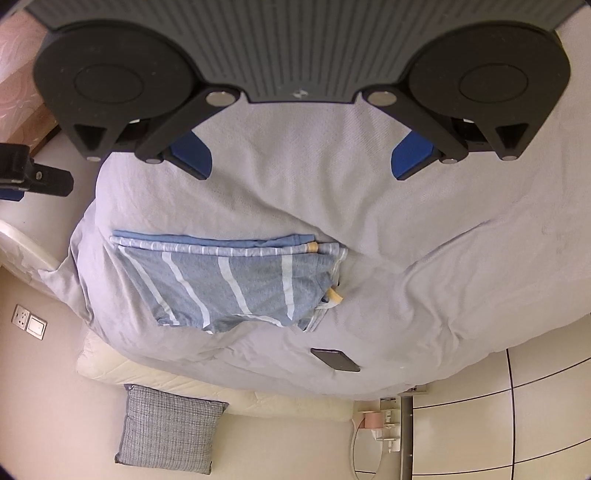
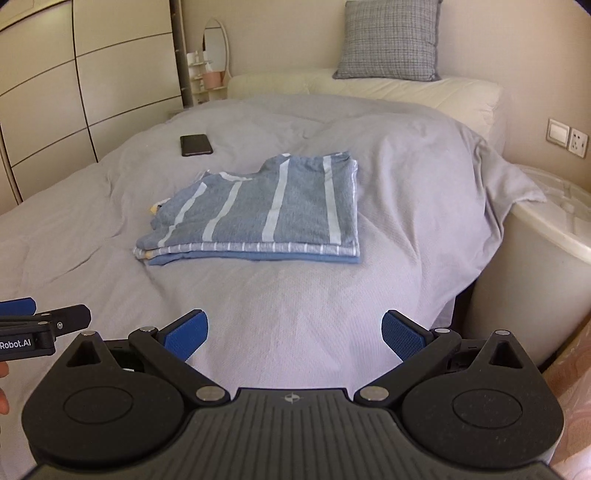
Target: Fold clothes
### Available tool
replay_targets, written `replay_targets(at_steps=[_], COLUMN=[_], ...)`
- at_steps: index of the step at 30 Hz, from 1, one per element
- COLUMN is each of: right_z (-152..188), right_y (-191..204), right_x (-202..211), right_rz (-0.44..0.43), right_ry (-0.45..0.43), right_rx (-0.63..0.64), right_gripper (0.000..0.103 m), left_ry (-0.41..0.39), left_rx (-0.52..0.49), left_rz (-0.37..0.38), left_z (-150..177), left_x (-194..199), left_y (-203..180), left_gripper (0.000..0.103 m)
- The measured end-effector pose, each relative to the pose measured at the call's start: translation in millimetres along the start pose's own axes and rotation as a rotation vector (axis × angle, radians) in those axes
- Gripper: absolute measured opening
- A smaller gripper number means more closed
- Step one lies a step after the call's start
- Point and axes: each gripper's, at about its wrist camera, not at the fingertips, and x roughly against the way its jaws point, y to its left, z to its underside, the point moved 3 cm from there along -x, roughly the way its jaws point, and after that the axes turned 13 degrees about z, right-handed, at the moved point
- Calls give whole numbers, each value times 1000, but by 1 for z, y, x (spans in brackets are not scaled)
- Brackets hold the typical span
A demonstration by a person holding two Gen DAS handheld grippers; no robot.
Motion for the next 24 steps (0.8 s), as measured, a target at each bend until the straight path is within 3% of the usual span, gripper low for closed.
replay_targets(at_steps=[24], right_z=[5], right_y=[-3], right_x=[56], right_rz=[26], right_ry=[-24], right_rx=[-27], right_gripper=[103], left_ry=[-35], left_rx=[-6], left_rz=[14], left_z=[2], left_x=[41], left_y=[-31], left_gripper=[102])
